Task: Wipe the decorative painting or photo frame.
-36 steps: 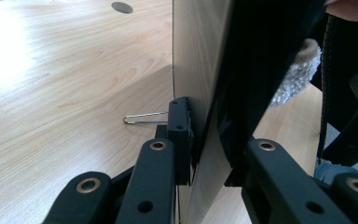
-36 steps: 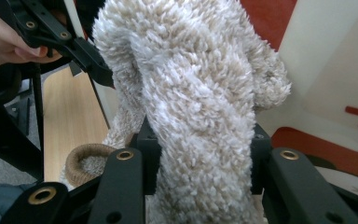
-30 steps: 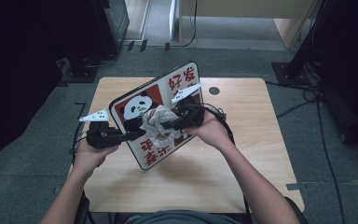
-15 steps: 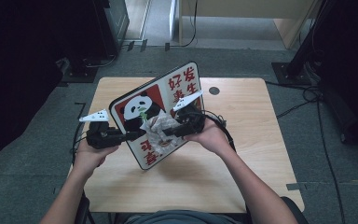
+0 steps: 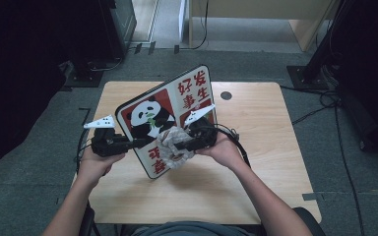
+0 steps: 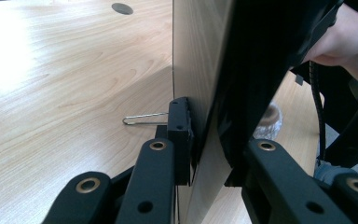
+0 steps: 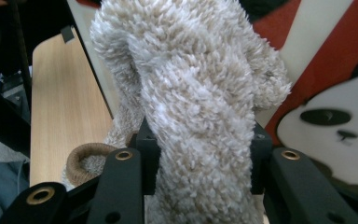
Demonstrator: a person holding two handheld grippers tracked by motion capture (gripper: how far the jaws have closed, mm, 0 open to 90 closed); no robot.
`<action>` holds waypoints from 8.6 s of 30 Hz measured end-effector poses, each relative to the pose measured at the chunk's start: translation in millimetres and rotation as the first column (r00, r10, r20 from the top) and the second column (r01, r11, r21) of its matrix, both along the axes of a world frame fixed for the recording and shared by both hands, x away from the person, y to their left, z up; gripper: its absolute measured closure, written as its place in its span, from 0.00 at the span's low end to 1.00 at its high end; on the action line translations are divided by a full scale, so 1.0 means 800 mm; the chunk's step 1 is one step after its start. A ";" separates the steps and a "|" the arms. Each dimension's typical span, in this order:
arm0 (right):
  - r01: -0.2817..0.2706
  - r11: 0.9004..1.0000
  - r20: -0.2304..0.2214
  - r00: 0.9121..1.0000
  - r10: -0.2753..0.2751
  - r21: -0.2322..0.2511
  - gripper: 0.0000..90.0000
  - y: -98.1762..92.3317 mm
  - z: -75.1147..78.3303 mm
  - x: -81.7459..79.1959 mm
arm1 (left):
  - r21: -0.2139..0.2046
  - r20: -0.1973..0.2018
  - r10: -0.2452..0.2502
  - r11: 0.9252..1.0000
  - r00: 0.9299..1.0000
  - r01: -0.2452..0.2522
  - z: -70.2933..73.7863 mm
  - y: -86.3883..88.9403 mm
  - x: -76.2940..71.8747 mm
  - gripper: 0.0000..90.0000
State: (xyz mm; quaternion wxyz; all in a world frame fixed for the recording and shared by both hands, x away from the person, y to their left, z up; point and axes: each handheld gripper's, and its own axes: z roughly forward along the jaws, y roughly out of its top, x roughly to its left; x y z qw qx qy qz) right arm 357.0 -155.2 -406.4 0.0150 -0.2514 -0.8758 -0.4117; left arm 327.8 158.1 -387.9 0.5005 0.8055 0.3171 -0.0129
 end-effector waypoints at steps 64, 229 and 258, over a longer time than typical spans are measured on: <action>-0.005 1.000 -0.148 0.989 0.002 -0.018 0.70 -0.014 -0.018 -0.010 | 0.004 -0.016 -0.005 1.000 1.000 0.005 0.001 0.001 0.000 0.83; -0.071 0.995 -0.149 0.987 0.061 -0.067 0.70 0.027 -0.072 -0.038 | -0.008 0.016 0.002 1.000 1.000 -0.002 0.011 0.015 -0.008 0.78; -0.042 0.999 -0.102 0.994 0.041 -0.011 0.71 0.039 0.034 -0.020 | -0.010 0.010 -0.019 1.000 1.000 0.019 0.021 0.052 -0.014 0.81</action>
